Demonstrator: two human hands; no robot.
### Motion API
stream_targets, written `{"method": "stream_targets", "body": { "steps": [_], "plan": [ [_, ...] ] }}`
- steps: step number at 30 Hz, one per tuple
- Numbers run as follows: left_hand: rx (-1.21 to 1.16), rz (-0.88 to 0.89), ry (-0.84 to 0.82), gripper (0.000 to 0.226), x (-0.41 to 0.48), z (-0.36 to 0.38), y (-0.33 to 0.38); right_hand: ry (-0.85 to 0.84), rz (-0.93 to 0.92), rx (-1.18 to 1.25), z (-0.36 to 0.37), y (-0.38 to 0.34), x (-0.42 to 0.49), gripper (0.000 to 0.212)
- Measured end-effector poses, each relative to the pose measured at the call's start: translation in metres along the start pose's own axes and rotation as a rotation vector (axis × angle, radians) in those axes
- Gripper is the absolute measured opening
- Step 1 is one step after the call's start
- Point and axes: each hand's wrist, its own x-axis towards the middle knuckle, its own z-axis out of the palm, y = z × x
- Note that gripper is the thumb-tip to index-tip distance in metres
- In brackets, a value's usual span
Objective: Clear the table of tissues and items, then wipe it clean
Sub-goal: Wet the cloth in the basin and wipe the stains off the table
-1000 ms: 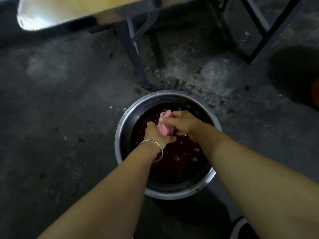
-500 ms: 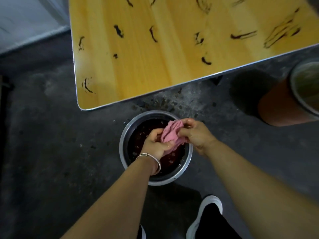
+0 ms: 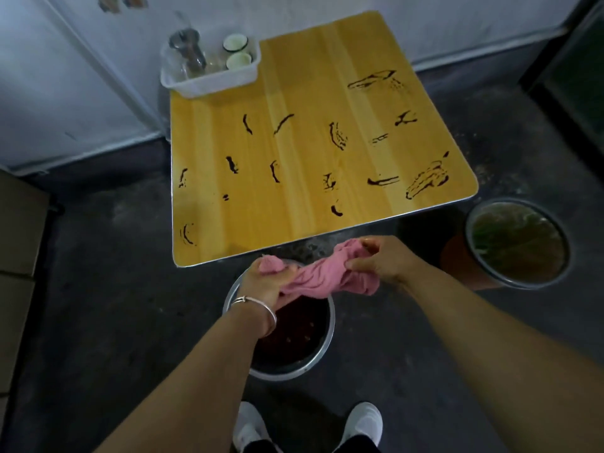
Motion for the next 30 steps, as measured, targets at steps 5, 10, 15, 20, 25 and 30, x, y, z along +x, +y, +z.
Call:
{"method": "stream_targets", "body": {
  "steps": [5, 10, 15, 20, 25, 30],
  "plan": [
    [0.452, 0.140, 0.030, 0.064, -0.008, -0.001, 0.023, -0.181, -0.019, 0.282, 0.002, -0.035, -0.003, 0.044],
    [0.402, 0.151, -0.325, 0.078, -0.021, -0.001, 0.065, -0.257, -0.115, 0.020, 0.016, -0.067, -0.007, 0.046],
    [0.797, 0.321, -0.114, 0.043, -0.030, -0.008, 0.106, -0.104, -0.180, -0.460, 0.017, -0.104, -0.005, 0.032],
    [0.845, 0.358, -0.175, 0.037, -0.034, -0.022, 0.139, -0.089, -0.157, -0.636, 0.017, -0.142, -0.006, 0.018],
    [0.741, 0.297, -0.339, 0.033, -0.035, -0.032, 0.179, -0.086, -0.172, -0.377, 0.012, -0.179, -0.008, 0.016],
    [1.016, 0.412, -0.235, 0.044, -0.031, -0.041, 0.211, -0.081, -0.208, -0.470, 0.023, -0.211, -0.002, 0.023]
  ]
}}
